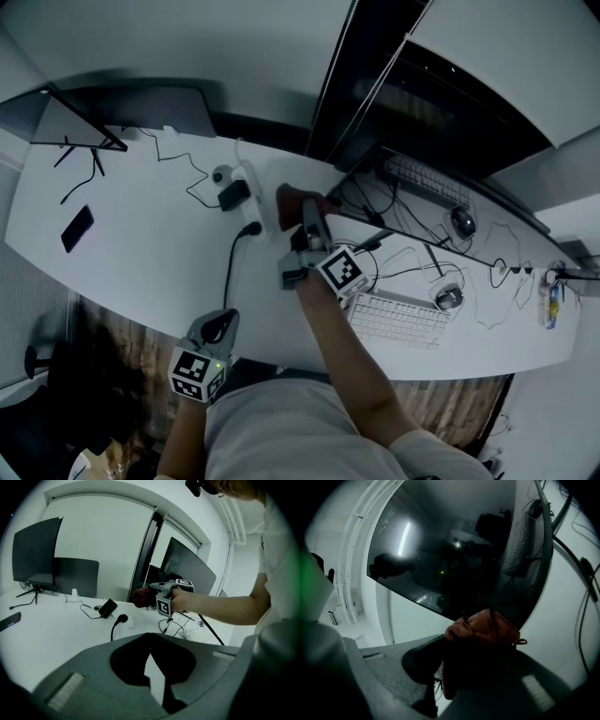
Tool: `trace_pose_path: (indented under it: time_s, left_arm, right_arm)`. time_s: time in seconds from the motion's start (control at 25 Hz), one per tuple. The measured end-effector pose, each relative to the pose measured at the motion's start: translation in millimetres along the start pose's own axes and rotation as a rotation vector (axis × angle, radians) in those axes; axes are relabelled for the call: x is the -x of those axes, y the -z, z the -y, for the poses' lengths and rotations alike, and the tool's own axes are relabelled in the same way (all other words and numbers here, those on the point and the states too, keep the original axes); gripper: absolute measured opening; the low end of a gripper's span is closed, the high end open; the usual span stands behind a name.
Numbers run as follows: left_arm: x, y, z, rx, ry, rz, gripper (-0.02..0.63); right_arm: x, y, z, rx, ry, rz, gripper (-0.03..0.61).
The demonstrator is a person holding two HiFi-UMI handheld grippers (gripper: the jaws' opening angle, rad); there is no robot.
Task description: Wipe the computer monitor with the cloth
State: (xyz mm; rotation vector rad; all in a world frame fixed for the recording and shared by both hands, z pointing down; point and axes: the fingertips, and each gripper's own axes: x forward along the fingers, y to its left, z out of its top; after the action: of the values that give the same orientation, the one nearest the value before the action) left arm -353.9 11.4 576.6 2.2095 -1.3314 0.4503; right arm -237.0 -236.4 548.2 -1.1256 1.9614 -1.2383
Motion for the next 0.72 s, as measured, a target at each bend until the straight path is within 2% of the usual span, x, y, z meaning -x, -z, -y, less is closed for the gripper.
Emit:
trace_pose_path:
  time_s: [0.12,0.24,0.48,0.72]
  left_arm:
    - [-0.4,-4.4,2.9,-0.017,0.016,0.004,0.009]
    - [-0.5,-9.7,4.5,-0.032,0.032,0.007,0.009]
    - [-2.0,-24.9,8.8,-0.068,0.062,0.014,0.009]
    - [-3.5,-41.0,13.6,-0.098,0.088,0.033,0.009]
  right_arm:
    - [1.4,-8.9,-19.9,-0.004,-0.032,0.033,0.051]
    - [7.8,-15.3,-36.7,-0.069,-0.010,0.059,0.051]
    - [2.8,-50.4,-119.1,0.005,-0.215,0.115,0.051]
    - [5.9,-68.1,-167.8,0.031,-0.283,0.136,0.051]
